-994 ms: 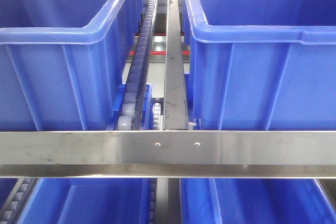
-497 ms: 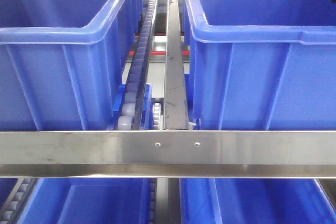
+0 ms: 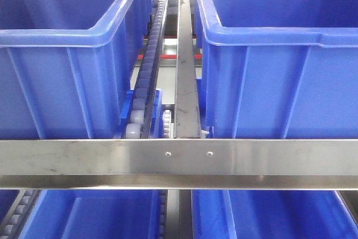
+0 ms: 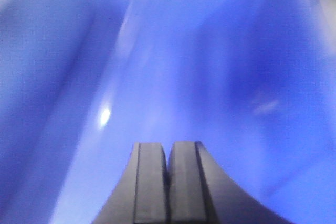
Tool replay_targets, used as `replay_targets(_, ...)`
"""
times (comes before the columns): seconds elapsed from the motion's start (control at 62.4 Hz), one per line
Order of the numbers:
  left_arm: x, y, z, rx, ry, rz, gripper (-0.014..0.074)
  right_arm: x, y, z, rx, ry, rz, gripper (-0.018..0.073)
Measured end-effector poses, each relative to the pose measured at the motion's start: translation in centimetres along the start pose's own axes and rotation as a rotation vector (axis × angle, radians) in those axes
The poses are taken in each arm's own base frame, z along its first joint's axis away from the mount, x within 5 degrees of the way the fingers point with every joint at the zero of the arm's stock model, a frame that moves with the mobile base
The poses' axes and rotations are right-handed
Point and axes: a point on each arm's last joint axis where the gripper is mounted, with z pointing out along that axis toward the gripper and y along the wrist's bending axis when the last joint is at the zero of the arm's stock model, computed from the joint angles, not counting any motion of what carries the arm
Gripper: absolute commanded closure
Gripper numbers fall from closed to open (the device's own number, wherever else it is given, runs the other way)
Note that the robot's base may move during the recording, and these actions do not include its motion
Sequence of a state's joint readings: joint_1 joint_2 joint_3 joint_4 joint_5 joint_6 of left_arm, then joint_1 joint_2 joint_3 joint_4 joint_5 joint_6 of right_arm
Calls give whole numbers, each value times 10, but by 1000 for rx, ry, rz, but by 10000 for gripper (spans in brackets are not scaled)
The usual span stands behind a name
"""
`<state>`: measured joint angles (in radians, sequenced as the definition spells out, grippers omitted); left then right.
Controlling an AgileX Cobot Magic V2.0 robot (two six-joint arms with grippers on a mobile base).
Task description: Pick and sort blue part to right shelf
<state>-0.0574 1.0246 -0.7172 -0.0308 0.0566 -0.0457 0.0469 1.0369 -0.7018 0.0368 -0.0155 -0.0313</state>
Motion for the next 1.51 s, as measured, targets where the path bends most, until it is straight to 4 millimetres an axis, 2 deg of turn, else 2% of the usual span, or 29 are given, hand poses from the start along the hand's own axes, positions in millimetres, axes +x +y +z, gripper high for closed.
replay_targets(0.096,6,8,-8,-33,-7,-47,471,1,-4,-16,20,-41,4,503)
replay_targets(0.208,13,11,-22,-47,-36,-59,471,12,-5,-34,28,-72,5,503)
replay_targets(0.529,65,12,-83,-39,-141,-64,471,60,-4,-93,31,-199,6,503)
replay_targets(0.769,99,12,-116,-27,-240,-61,472,75,-3,-124,29,-287,5,503)
replay_targets(0.962,107,12,-126,-22,-276,-59,472,75,-3,-134,28,-324,4,503)
replay_targets(1.507,107,12,-127,-21,-284,-59,473,78,-3,-133,28,-328,4,503)
